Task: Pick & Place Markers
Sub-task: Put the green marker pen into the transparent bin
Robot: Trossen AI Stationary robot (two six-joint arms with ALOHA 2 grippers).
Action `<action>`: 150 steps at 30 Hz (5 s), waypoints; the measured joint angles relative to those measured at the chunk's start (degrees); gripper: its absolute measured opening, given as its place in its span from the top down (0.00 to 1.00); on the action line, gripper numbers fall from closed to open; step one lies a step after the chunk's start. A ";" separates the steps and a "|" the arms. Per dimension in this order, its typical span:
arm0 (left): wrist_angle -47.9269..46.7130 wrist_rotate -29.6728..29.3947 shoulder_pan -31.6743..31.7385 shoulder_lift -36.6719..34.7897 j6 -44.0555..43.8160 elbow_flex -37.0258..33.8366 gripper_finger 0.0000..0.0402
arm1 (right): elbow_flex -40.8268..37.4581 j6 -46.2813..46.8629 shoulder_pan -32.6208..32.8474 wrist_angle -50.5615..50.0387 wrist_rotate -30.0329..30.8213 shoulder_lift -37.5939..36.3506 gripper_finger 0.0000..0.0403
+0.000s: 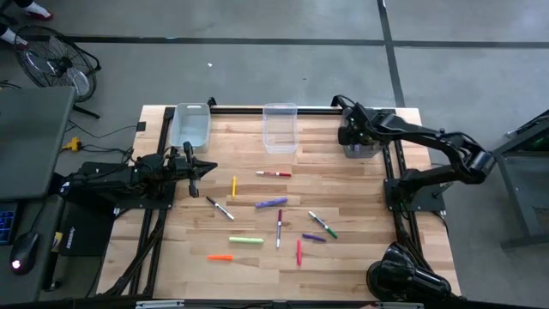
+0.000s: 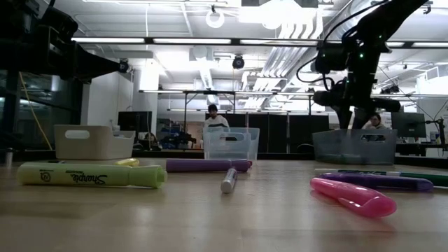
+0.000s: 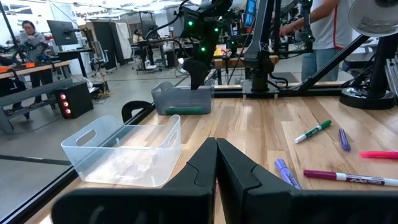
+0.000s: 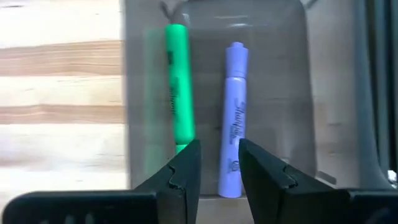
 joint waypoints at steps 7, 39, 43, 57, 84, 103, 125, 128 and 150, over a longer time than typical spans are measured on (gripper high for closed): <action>-0.01 0.01 -0.02 0.00 0.00 -0.02 1.00 | 1.51 -3.65 1.43 0.00 -1.97 -3.94 0.76; -0.01 0.01 0.00 0.00 0.00 0.00 1.00 | 3.56 -14.74 27.91 -2.66 -13.71 -13.69 0.76; -0.01 -0.01 -0.02 0.00 0.00 0.00 1.00 | 3.51 -13.10 34.24 -3.19 -13.71 -13.00 0.76; 0.00 0.00 -0.02 0.02 0.00 -0.01 1.00 | 3.38 -2.52 52.59 -1.29 -17.18 -0.12 0.76; -0.01 0.01 0.00 0.02 0.00 0.00 1.00 | 5.74 5.82 60.65 13.52 -18.73 19.57 0.54; -0.01 0.01 0.00 0.00 0.00 -0.02 1.00 | 6.76 4.10 64.09 11.44 -8.15 25.84 0.53; 0.01 0.00 -0.01 0.00 0.00 0.00 1.00 | 6.88 1.89 65.78 9.85 -3.70 27.16 0.78; -0.01 0.01 -0.01 0.00 0.00 -0.01 1.00 | 6.88 1.94 65.76 9.81 -3.96 27.16 0.82; -0.01 0.01 -0.01 0.00 0.00 0.00 1.00 | 10.80 8.77 64.91 6.25 -4.78 26.57 0.93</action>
